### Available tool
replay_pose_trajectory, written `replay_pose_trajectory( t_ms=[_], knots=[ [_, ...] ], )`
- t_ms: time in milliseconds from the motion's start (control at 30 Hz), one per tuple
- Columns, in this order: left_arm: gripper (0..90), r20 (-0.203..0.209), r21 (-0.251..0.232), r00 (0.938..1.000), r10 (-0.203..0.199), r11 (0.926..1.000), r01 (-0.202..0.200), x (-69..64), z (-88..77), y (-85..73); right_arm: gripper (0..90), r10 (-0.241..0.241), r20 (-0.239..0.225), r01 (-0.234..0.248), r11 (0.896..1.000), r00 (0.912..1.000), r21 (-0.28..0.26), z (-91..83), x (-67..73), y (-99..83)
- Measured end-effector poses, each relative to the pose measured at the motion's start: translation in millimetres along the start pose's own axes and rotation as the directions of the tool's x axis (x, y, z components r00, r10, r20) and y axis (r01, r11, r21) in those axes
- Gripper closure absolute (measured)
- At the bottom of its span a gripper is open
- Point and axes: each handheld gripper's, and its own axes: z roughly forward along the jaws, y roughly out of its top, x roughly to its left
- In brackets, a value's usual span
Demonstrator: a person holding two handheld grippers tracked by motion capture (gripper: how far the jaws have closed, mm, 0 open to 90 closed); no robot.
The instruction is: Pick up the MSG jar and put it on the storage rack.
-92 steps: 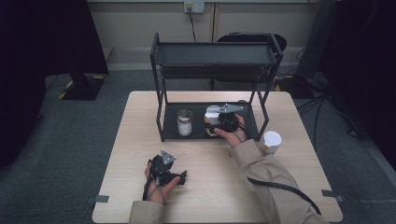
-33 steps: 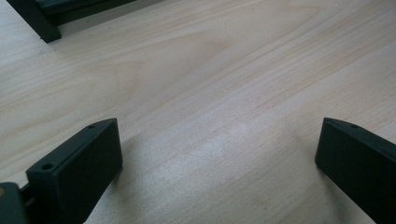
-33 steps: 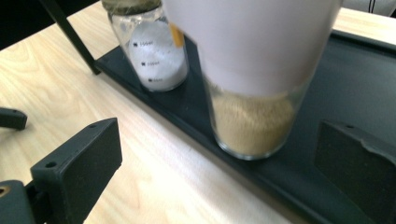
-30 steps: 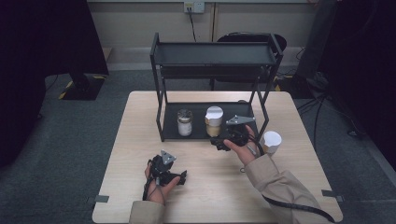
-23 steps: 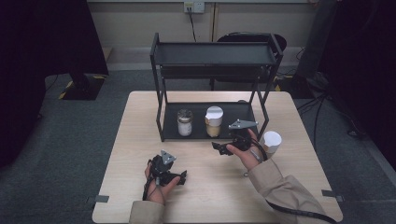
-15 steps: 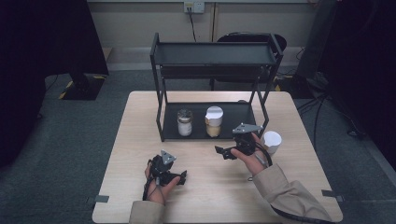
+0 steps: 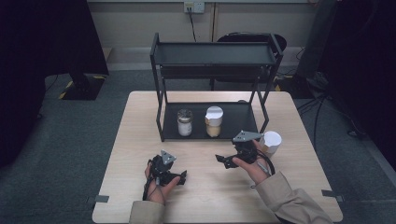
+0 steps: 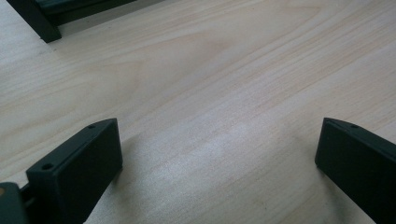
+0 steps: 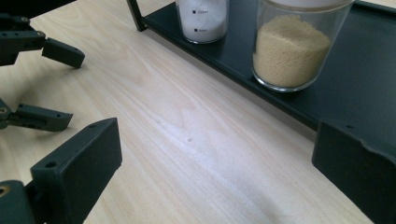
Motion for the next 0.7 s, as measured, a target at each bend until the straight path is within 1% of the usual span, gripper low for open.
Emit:
replay_pose_trajectory(
  t_ms=[133, 200, 333, 400, 500, 567, 633, 700],
  knots=[
    [0.0, 0.0, 0.0, 1.0, 0.0, 1.0, 0.0, 0.0, 0.0, 0.0, 0.6, -0.016, 0.001, 0.016, 1.0, 0.9999, 0.002, -2.0, 4.5, -2.8],
    [0.1, 0.0, 0.0, 1.0, 0.0, 1.0, 0.0, 0.0, 0.0, 0.0, 0.9, -0.012, -0.011, 0.012, 1.0, 0.9999, -0.002, -3.6, 5.0, -4.5],
    [0.1, 0.0, 0.0, 1.0, 0.0, 1.0, 0.0, 0.0, 0.0, 0.0, 0.7, -0.028, -0.017, 0.028, 1.0, 0.9995, -0.001, -6.7, 8.6, -7.1],
    [0.0, 0.0, 0.0, 1.0, 0.0, 1.0, 0.0, 0.0, 0.0, 0.0, 0.7, -0.026, -0.019, 0.026, 1.0, 0.9995, 0.006, -7.5, 9.7, -7.9],
    [0.0, 0.0, 0.0, 1.0, 0.0, 1.0, 0.0, 0.0, 0.0, 0.0, 0.9, -0.039, -0.026, 0.04, 0.999, 0.9989, 0.016, -8.7, 11.3, -10.6],
    [0.1, 0.0, 0.0, 1.0, 0.0, 1.0, 0.0, 0.0, 0.0, 0.0, 0.7, -0.063, -0.021, 0.064, 0.998, 0.9978, 0.018, -10.2, 14.0, -12.3],
    [0.1, 0.0, 0.0, 1.0, 0.0, 1.0, 0.0, 0.0, 0.0, 0.0, 0.8, -0.055, -0.028, 0.056, 0.998, 0.9981, 0.016, -11.6, 13.8, -14.5],
    [0.1, 0.0, 0.0, 1.0, 0.0, 1.0, 0.0, 0.0, 0.0, 0.0, 0.7, -0.063, -0.017, 0.064, 0.998, 0.9978, 0.016, -12.7, 16.2, -16.5]
  ],
)
